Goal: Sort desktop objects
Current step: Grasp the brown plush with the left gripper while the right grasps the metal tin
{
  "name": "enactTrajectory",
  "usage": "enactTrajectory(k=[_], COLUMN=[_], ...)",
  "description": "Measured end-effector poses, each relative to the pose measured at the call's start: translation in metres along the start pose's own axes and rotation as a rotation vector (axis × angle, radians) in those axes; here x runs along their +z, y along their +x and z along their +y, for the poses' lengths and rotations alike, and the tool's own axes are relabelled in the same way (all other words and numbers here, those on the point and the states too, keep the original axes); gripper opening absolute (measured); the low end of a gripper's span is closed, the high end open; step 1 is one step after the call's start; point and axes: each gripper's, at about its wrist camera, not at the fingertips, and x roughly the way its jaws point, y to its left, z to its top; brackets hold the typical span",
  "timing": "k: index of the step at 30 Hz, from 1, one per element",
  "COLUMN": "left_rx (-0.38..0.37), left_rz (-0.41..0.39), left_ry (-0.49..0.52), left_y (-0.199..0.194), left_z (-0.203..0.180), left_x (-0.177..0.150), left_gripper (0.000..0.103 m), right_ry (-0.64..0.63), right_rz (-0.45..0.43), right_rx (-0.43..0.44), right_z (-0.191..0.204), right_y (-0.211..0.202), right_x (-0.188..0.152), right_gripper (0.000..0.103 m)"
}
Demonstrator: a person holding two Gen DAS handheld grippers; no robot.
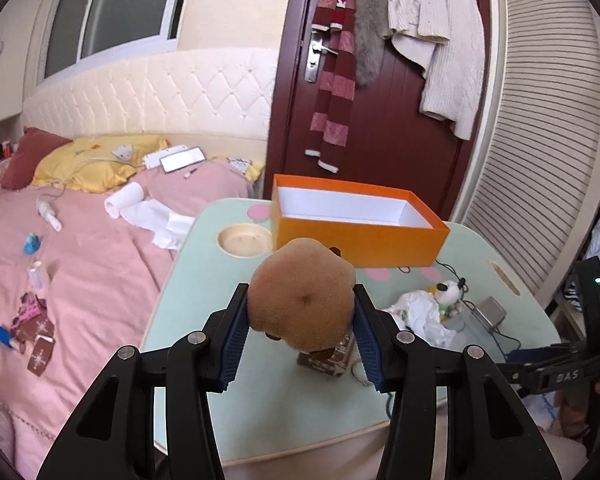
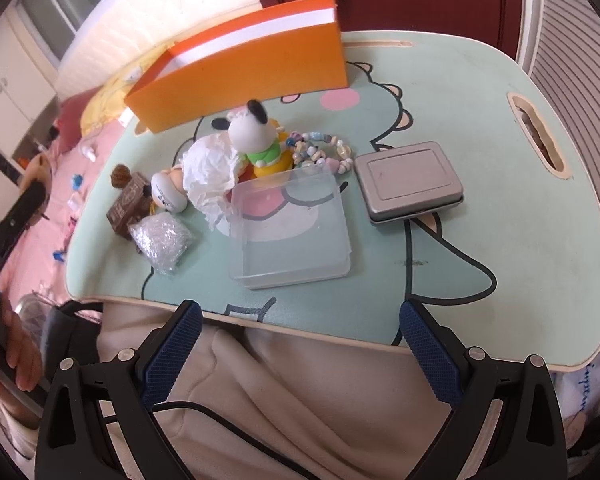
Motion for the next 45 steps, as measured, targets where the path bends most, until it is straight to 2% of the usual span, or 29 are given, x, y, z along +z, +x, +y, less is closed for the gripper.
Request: enactTrajectory(k=[1,4,7,10,15,21,27,28,33,38,45], left_rx=[0.022,0.023,0.005,-0.007,-0.027,-0.037,-0.047,-0.046,-0.039,-0.038,-0.036], left_rz=[-0.013,-0.017,-0.003,0.000,-0.023,-0.011,0.002,0.000,0.000,-0.007,-0.044], left_ry=[-0.002,-0.018,-0.021,-0.006,0.006,-0.007,-0.031,-0.033,-0.026,-0.011,0.021], left_y=[-0.001,-0.001,0.000,-0.001,-0.007,-0.006,-0.005,-0.005,-0.005,-0.006,-0.008], left_z=[0.001,0.003,0.001,-0.003,-0.008,-0.007,-0.003,-0.003,-0.004,-0.007,-0.015], left_x=[0.001,0.000,-0.002,-0.004,-0.005,-0.006,-0.007,-0.007,-0.007,-0.007,0.012], left_gripper=[0.050,0.050,0.051,0.051,0.051,0.051,0.051,0.051,0.051,0.051,0.051], right_ry=[0.021,0.076,0.053,0.019,0.057,-0.002,-0.130,-0.121,-0.068,-0.036,-0.057], right_rz=[-0.019,-0.092,-0.196,-0.241,-0.221,-0.200,-0.224,-0.223,-0.233,-0.257,-0.358], right_rx=[0.012,0.027,-0.037,-0.110,-0.138,-0.142,-0.295,-0.299,-0.289,-0.237,-0.160], right_z=[-0.006,-0.026,-0.033,-0.034,-0.048,-0.043,-0.033,-0.035,-0.044,-0.045,-0.020], right_y=[-0.003,-0.016,-0.028,-0.029,-0.014,-0.001,0.017,0.016,0.010,0.000,-0.030], right_x=[0.001,0.004,0.010,0.018,0.027,0.039,0.040,0.040,0.036,0.035,0.043], right_gripper=[0.094,0.088,0.086,0.081,0.065,0.065,0.060,0.058,0.058,0.058,0.058])
